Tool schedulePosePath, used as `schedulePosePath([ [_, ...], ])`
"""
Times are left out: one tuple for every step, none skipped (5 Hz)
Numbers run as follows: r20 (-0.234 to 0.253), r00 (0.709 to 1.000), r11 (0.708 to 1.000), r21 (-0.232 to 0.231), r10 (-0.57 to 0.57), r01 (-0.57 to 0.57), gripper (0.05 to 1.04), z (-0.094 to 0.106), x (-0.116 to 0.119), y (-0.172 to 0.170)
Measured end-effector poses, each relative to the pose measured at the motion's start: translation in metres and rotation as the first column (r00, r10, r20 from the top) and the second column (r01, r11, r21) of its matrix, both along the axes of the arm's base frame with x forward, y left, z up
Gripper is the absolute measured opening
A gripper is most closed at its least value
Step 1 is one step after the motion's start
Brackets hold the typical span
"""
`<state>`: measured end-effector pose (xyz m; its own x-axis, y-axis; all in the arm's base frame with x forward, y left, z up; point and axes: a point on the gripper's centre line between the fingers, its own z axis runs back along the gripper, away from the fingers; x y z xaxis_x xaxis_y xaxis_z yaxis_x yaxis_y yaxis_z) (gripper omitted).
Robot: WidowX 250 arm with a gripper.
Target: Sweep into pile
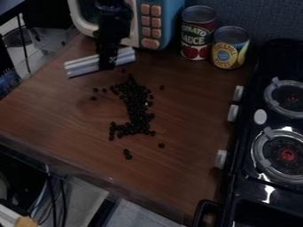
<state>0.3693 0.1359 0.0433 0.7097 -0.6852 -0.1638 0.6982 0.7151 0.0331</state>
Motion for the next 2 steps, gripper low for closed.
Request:
schedulePosePath([
  [-0.028, 0.999, 0.999, 0.002, 0.033, -0.033, 0.386, -0.008, 0.013, 0.010],
  [-0.043, 0.997, 0.998, -0.002, 0.062, -0.062, 0.386, -0.012, 0.028, 0.014],
])
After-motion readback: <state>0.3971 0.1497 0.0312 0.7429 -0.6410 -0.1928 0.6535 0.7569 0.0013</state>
